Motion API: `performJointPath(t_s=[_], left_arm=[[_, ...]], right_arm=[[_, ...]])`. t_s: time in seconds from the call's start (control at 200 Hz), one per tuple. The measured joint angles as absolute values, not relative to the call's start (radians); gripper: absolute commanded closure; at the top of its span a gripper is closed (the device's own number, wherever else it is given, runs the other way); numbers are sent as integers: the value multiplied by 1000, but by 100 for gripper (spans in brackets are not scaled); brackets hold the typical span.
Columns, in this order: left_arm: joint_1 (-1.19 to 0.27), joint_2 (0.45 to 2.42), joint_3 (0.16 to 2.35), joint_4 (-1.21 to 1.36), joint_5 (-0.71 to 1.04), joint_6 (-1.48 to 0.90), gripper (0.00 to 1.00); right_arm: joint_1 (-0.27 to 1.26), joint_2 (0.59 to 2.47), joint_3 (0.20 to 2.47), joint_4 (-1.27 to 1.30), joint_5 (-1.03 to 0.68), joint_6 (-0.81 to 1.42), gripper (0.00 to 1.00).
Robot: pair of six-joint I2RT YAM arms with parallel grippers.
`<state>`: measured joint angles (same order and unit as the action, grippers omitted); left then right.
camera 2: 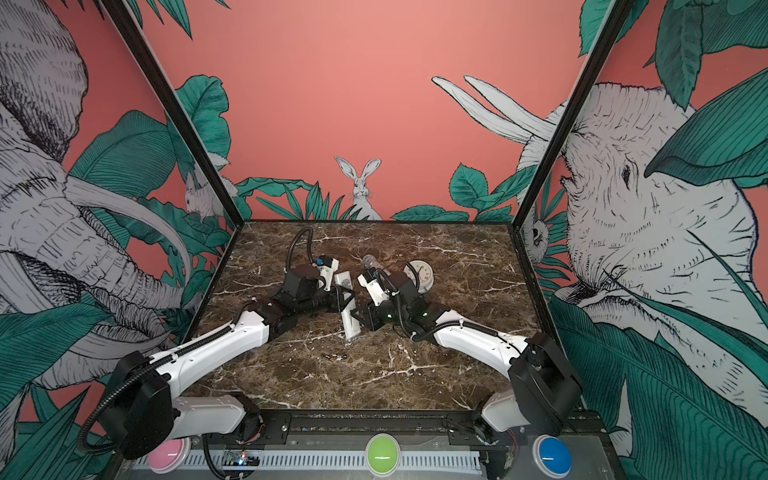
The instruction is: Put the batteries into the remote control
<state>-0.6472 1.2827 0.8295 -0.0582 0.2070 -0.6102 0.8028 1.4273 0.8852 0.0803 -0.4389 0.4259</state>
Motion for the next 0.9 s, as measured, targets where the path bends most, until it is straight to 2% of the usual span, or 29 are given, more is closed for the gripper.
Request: performJointPath(t_s=[0.305,0.56,0.9], left_arm=[[-647,1283,830,-51,213,-610,100],[-647,1283,830,-49,217,-611,100],[-646,1286,830,-47,218,-611,100]], right_arm=[[803,1451,885,98,-455,447,57],[803,1463,885,105,-457,461,53],[803,1486,887,124,-459,467,59]])
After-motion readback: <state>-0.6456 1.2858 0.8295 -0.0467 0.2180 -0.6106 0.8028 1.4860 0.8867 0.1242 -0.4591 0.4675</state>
